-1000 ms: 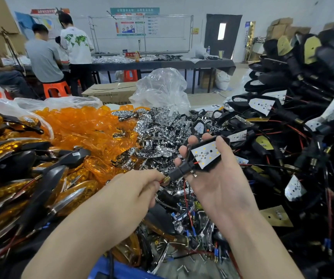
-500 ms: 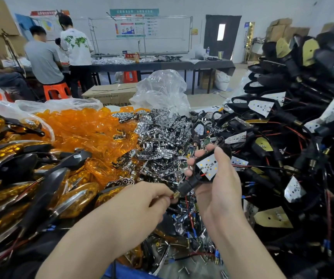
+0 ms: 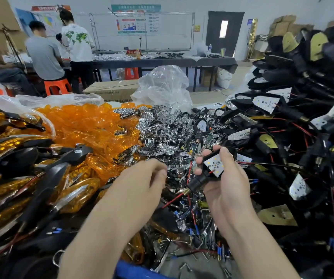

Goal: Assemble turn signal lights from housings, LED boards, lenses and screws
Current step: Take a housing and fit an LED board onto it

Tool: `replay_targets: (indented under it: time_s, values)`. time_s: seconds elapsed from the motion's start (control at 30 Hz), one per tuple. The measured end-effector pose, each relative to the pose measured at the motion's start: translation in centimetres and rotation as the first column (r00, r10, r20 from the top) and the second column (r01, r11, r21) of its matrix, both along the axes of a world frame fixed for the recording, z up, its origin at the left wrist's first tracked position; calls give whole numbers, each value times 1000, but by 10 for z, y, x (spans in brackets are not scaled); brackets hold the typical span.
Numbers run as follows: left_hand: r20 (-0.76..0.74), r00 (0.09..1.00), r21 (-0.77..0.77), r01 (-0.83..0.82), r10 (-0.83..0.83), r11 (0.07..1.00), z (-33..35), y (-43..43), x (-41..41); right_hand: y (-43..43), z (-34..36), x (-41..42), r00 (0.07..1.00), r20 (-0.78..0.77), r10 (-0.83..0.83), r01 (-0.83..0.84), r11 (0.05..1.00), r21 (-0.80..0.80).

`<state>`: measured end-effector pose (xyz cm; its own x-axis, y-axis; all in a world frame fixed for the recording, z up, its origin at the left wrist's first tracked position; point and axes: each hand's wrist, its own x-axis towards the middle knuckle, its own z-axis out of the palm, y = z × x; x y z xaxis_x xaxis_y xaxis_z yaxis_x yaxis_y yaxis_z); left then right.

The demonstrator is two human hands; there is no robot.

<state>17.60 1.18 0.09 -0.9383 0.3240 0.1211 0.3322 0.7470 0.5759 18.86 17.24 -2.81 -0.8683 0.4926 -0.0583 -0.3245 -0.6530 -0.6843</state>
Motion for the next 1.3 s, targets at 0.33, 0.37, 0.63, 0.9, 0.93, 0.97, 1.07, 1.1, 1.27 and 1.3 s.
replay_targets:
  time_s: [0.33, 0.37, 0.63, 0.9, 0.93, 0.97, 1.07, 1.1, 1.27, 1.3]
  values:
    - [-69, 995, -295, 54, -77, 954, -52, 32, -22, 7, -6, 0, 997, 66, -50, 51, 999, -17]
    - [-74, 995, -282, 44, -67, 958, -53, 32, -22, 8, -7, 0, 996, 69, -48, 51, 998, -33]
    - [-290, 953, -69, -111, 86, 991, -42, 27, -23, 13, -6, 0, 997, 69, -18, 22, 998, -56]
    - [-244, 957, 345, -69, 160, 936, 9, 17, -4, 18, 5, 3, 999, 40, -9, 12, 997, -72]
    - [-223, 964, 409, -40, 143, 912, 16, 17, 0, 18, 5, 3, 999, 37, -6, 8, 997, -71]
    - [-190, 974, 457, -20, 119, 889, 20, 18, 4, 17, 5, 4, 999, 35, -2, 5, 998, -67]
    - [-62, 997, 500, -16, 54, 866, 21, 17, 8, 13, 7, 4, 1000, 18, 8, -8, 999, -50]
    - [3, 999, 533, -35, 40, 845, 21, 19, 7, 13, 7, 4, 1000, 9, 11, -10, 999, -47]
    - [441, 868, 879, -368, -226, 302, 22, 33, -2, 12, 13, 5, 998, -52, 21, -24, 998, -51]
    - [439, 827, 898, -387, -351, 210, 24, 32, -2, 12, 14, 5, 998, -61, 25, -28, 998, -48]
